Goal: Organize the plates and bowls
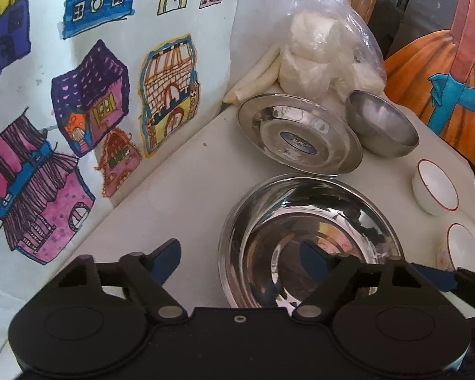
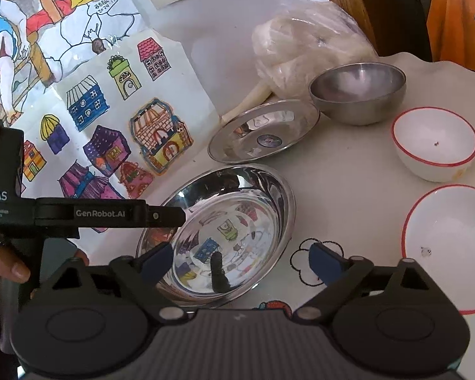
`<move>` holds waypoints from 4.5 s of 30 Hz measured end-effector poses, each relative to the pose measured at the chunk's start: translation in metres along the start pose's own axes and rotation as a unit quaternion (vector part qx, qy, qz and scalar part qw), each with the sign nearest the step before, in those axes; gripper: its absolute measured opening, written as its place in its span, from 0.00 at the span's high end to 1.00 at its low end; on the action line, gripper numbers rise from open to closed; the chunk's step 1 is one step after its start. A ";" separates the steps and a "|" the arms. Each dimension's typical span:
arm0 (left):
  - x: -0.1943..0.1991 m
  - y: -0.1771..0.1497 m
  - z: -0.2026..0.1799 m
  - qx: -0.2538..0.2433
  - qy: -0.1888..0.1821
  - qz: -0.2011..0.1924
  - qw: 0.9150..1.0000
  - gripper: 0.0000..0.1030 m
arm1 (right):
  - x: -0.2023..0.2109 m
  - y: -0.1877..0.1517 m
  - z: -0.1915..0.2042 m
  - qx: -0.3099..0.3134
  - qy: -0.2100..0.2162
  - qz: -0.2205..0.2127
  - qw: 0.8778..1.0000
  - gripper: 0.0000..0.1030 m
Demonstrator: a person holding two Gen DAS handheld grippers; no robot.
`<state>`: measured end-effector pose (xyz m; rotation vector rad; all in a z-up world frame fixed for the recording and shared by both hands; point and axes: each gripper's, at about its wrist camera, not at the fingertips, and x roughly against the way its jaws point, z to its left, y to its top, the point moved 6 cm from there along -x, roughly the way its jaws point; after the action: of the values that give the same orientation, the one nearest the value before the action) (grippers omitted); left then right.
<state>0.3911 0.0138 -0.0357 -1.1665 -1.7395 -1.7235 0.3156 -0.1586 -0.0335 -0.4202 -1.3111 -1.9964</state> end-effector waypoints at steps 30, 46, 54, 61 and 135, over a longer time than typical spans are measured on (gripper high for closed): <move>0.006 -0.003 -0.008 0.014 -0.006 -0.010 1.000 0.75 | 0.002 -0.001 -0.009 0.009 -0.041 -0.014 0.999 0.73; 0.067 -0.024 0.008 0.029 0.014 -0.057 0.998 0.82 | 0.030 -0.006 0.021 0.042 0.000 -0.029 0.999 0.74; 0.097 -0.062 0.036 0.049 0.047 -0.073 0.995 0.83 | 0.033 -0.028 0.053 0.071 0.033 -0.012 0.997 0.74; 0.116 -0.099 0.054 0.060 0.085 -0.075 0.992 0.84 | 0.032 -0.051 0.080 0.099 0.051 0.006 0.994 0.74; 0.141 0.009 -0.006 0.025 0.123 -0.166 0.978 0.01 | 0.097 0.035 0.031 0.135 -0.019 -0.143 0.980 0.00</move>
<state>0.3182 0.0437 0.0811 -0.6317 -1.8870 -1.9042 0.2690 -0.1763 0.0622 -0.1488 -1.7193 -2.0044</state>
